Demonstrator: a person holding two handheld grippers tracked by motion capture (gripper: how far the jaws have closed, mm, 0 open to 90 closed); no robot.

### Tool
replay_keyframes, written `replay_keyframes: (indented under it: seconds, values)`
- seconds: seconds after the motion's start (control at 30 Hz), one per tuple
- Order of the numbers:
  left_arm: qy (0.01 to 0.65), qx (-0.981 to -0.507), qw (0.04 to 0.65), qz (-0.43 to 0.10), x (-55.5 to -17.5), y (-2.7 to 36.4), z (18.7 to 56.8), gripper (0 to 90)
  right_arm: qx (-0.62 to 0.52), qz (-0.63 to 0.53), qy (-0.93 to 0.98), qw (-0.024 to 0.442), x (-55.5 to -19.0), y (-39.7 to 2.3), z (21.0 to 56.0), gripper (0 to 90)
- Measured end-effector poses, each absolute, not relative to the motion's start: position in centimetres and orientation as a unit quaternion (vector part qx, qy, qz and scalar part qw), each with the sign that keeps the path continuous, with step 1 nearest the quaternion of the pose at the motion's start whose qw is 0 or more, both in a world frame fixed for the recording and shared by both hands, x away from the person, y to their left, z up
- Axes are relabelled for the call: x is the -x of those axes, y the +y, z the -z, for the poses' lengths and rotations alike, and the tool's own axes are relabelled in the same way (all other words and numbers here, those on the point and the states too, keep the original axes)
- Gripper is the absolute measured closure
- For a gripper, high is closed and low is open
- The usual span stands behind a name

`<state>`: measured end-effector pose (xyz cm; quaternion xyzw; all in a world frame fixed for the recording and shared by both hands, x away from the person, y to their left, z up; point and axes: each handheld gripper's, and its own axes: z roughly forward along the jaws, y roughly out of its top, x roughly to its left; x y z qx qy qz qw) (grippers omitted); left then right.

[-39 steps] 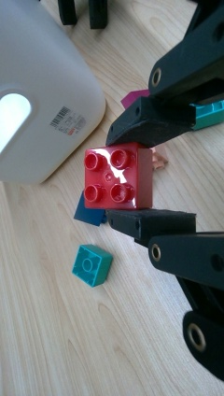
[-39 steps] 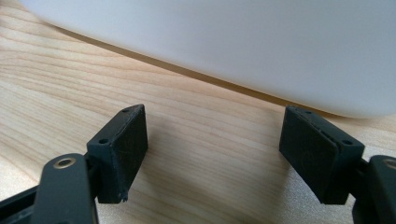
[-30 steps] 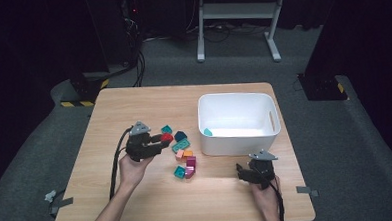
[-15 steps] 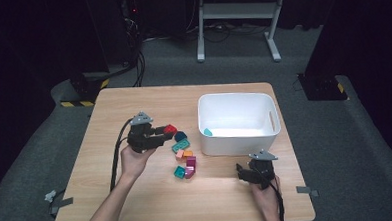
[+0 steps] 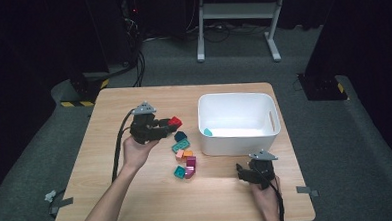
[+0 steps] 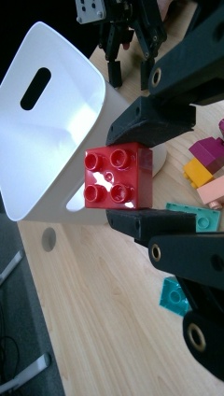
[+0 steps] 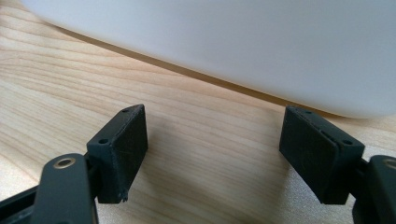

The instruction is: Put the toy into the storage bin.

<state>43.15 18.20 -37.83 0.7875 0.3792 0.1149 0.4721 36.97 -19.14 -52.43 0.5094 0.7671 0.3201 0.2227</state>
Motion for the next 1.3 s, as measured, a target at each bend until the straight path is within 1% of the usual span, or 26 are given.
replay_keyframes:
  seconds: [0.3, 0.7, 1.03, 1.2, 1.3]
  values:
    - [0.359, -0.795, 0.474, -0.118, -43.6, 17.2, 36.3, 58.6, -0.509, -0.320, 0.767, 0.223, -37.0, -19.1, 52.4, 23.3]
    - [0.343, -0.800, 0.480, -0.110, -44.5, 15.9, 35.4, 58.6, -0.509, -0.320, 0.767, 0.223, -37.0, -19.1, 52.4, 23.3]
    - [0.320, -0.810, 0.479, -0.108, -45.1, 13.7, 34.5, 58.5, -0.509, -0.320, 0.767, 0.223, -37.0, -19.1, 52.4, 23.3]
    - [0.313, -0.805, 0.492, -0.106, -45.2, 13.0, 33.8, 58.6, -0.509, -0.320, 0.767, 0.223, -37.0, -19.1, 52.4, 23.3]
    - [0.306, -0.811, 0.487, -0.107, -45.2, 12.4, 33.5, 58.5, -0.510, -0.320, 0.767, 0.223, -37.0, -19.1, 52.4, 23.3]
